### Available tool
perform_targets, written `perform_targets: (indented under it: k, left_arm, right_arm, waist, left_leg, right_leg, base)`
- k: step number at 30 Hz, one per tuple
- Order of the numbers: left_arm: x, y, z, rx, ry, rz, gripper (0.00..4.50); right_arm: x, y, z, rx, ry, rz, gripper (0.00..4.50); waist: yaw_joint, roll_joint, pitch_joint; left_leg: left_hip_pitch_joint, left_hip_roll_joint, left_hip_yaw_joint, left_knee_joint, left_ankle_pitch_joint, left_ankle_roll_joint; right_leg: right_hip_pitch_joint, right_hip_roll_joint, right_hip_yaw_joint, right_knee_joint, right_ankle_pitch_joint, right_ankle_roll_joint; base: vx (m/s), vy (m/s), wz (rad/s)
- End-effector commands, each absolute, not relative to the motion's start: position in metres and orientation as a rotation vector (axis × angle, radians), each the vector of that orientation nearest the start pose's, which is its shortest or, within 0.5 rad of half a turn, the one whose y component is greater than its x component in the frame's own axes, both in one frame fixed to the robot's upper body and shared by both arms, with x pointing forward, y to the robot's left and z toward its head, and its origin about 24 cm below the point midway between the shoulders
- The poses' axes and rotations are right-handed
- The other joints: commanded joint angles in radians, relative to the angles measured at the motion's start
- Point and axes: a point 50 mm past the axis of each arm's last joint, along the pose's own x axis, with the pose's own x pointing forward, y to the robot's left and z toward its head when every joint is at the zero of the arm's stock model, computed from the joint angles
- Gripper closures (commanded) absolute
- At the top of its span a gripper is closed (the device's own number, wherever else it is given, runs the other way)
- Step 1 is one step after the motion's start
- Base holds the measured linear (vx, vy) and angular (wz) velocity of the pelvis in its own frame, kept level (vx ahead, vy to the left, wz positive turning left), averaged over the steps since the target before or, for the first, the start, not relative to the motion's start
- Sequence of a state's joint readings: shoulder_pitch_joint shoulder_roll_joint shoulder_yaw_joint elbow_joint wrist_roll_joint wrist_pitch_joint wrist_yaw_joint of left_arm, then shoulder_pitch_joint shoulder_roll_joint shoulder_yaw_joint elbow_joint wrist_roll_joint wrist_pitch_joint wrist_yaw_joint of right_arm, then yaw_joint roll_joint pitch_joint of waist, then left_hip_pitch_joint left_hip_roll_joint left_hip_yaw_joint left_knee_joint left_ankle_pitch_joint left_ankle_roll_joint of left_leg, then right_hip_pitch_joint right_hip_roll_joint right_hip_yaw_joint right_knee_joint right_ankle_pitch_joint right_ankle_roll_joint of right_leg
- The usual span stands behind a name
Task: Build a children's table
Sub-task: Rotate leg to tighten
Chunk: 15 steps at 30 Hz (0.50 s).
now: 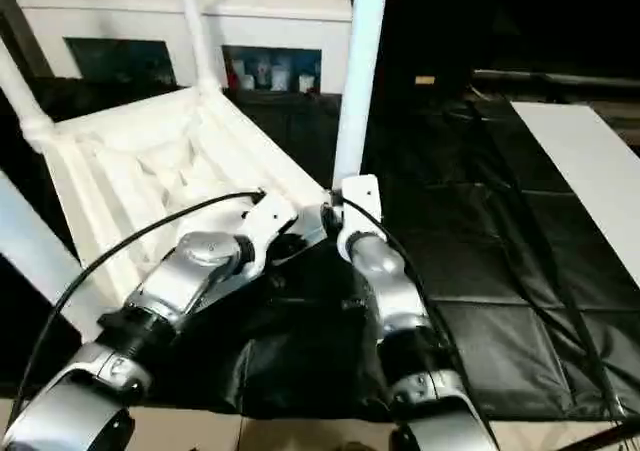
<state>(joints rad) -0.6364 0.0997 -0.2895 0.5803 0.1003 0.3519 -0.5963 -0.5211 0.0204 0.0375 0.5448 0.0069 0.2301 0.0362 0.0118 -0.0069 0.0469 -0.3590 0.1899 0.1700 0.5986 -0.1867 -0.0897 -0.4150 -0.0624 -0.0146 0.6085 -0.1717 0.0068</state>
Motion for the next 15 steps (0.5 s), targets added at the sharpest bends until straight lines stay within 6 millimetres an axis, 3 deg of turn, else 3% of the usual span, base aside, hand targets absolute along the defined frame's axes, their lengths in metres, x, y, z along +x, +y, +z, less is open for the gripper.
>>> perform_targets:
  k: [1, 2, 3, 5, 8, 9, 12, 13, 15]
  left_arm:
    - [0.338, 0.064, 0.051, 0.37, 0.351, -0.85, 4.5]
    - [0.337, 0.066, 0.05, 0.376, 0.352, -0.857, 4.5]
    - [0.337, 0.068, 0.049, 0.38, 0.354, -0.862, 4.5]
    - [0.335, 0.072, 0.049, 0.386, 0.352, -0.884, 4.5]
    - [0.33, 0.08, 0.047, 0.402, 0.349, -0.931, 4.5]
    - [0.33, 0.08, 0.047, 0.402, 0.349, -0.931, 4.5]
    - [0.322, 0.091, 0.047, 0.434, 0.349, -1.043, 4.5]
    - [0.322, 0.091, 0.047, 0.434, 0.349, -1.043, 4.5]
    - [0.318, 0.096, 0.047, 0.438, 0.367, -1.092, 4.5]
  right_arm:
    - [0.327, -0.066, 0.038, 0.004, 0.27, 0.369, 1.12]
    - [0.327, -0.071, 0.04, -0.011, 0.253, 0.354, 1.07]
    - [0.327, -0.074, 0.042, -0.018, 0.24, 0.345, 0.94]
    - [0.326, -0.083, 0.045, -0.035, 0.22, 0.341, 0.7]
    - [0.319, -0.104, 0.049, -0.093, 0.202, 0.365, 0.55]
    - [0.319, -0.104, 0.049, -0.093, 0.202, 0.365, 0.29]
    - [0.31, -0.136, 0.055, -0.175, 0.207, 0.48, 0.22]
    - [0.31, -0.136, 0.055, -0.175, 0.207, 0.48, 0.22]
    - [0.304, -0.146, 0.06, -0.183, 0.203, 0.558, 0.22]
  waist:
    - [0.007, -0.018, -0.053]
    - [0.01, -0.015, -0.053]
    - [0.009, -0.016, -0.055]
    - [0.009, -0.015, -0.055]
    - [0.016, -0.017, -0.053]
    - [0.017, -0.016, -0.055]
    - [0.027, -0.014, -0.054]
    - [0.031, -0.007, -0.053]
    - [0.037, -0.01, -0.056]
  left_leg:
    - [-0.004, 0.011, -0.005, -0.078, -0.317, 0.03]
    - [-0.005, 0.012, -0.006, -0.079, -0.315, 0.033]
    - [-0.015, 0.013, -0.009, -0.082, -0.292, 0.03]
    - [-0.009, 0.014, -0.007, -0.08, -0.287, 0.028]
    - [-0.013, 0.017, -0.006, -0.081, -0.274, 0.036]
    - [-0.011, 0.018, -0.005, -0.079, -0.271, 0.036]
    - [-0.008, 0.022, -0.004, -0.08, -0.26, 0.04]
    - [-0.005, 0.022, -0.005, -0.081, -0.263, 0.04]
    - [-0.006, 0.025, -0.003, -0.078, -0.251, 0.044]
  right_leg:
    - [0.035, -0.048, 0.021, -0.1, -0.439, -0.105]
    - [0.035, -0.051, 0.023, -0.1, -0.449, -0.1]
    - [0.043, -0.053, 0.021, -0.097, -0.445, -0.095]
    - [0.036, -0.049, 0.023, -0.097, -0.425, -0.105]
    - [0.041, -0.049, 0.025, -0.094, -0.394, -0.112]
    - [0.04, -0.05, 0.025, -0.092, -0.387, -0.114]
    - [0.039, -0.05, 0.028, -0.089, -0.347, -0.127]
    - [0.038, -0.05, 0.028, -0.089, -0.345, -0.132]
    - [0.043, -0.05, 0.03, -0.082, -0.288, -0.151]
  base:
    - [0.0, 0.0, 0.0]
    - [0.0, 0.0, 0.0]
    - [0.0, 0.0, 0.0]
    - [0.0, 0.0, 0.0]
    - [0.0, 0.0, 0.0]
    - [0.0, 0.0, 0.0]
    - [0.0, 0.0, 0.0]
    - [0.0, 0.0, 0.0]
    - [0.0, 0.0, 0.0]
